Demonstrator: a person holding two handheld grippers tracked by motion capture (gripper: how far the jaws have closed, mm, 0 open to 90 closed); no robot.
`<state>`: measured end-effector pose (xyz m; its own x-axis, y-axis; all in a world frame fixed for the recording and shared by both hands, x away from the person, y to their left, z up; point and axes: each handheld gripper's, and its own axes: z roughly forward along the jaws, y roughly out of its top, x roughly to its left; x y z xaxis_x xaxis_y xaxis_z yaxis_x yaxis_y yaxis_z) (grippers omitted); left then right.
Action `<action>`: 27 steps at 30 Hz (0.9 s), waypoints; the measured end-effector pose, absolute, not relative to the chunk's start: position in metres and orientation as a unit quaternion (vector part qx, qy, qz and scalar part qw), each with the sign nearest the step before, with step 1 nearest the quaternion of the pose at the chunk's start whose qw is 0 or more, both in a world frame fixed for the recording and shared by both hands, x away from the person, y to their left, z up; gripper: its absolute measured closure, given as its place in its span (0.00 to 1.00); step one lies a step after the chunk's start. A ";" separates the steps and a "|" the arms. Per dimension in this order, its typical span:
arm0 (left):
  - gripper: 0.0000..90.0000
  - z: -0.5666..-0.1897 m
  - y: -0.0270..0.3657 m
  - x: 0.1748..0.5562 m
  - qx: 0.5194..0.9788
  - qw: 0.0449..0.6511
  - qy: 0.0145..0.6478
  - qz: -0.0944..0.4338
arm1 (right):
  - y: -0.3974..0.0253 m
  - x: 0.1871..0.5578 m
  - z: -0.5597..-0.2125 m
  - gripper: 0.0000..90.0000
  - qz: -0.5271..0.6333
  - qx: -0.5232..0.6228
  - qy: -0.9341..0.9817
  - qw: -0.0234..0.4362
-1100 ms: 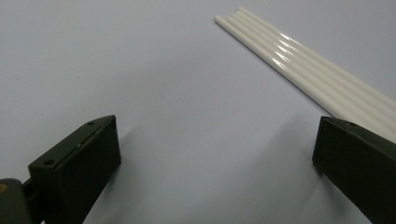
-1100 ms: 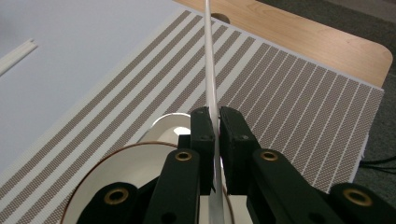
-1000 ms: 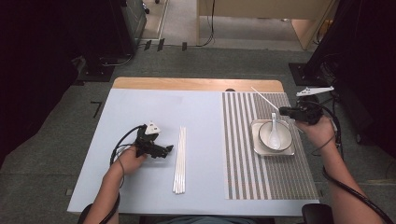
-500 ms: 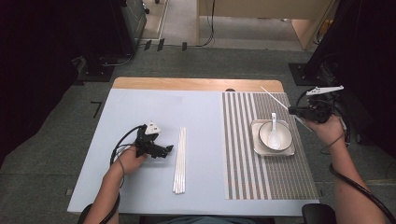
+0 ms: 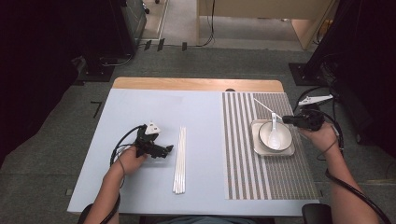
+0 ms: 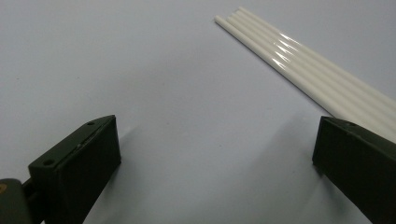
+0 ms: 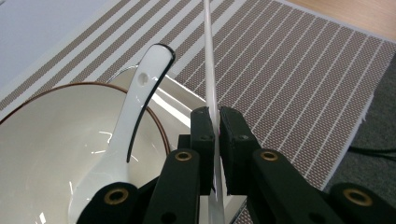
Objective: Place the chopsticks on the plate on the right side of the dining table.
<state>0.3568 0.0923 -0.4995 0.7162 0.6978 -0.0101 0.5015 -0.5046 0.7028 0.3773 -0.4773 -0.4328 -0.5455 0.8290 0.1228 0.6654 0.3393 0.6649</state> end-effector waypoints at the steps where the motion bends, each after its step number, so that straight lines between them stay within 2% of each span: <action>1: 0.01 -0.499 0.092 0.357 0.856 0.354 0.350 0.139 | -0.477 0.378 -0.434 0.94 0.342 0.458 0.812 0.119; 27: 0.01 -0.499 0.092 0.357 0.856 0.354 0.350 0.139 | -0.475 0.383 -0.458 0.94 0.324 0.435 0.834 0.099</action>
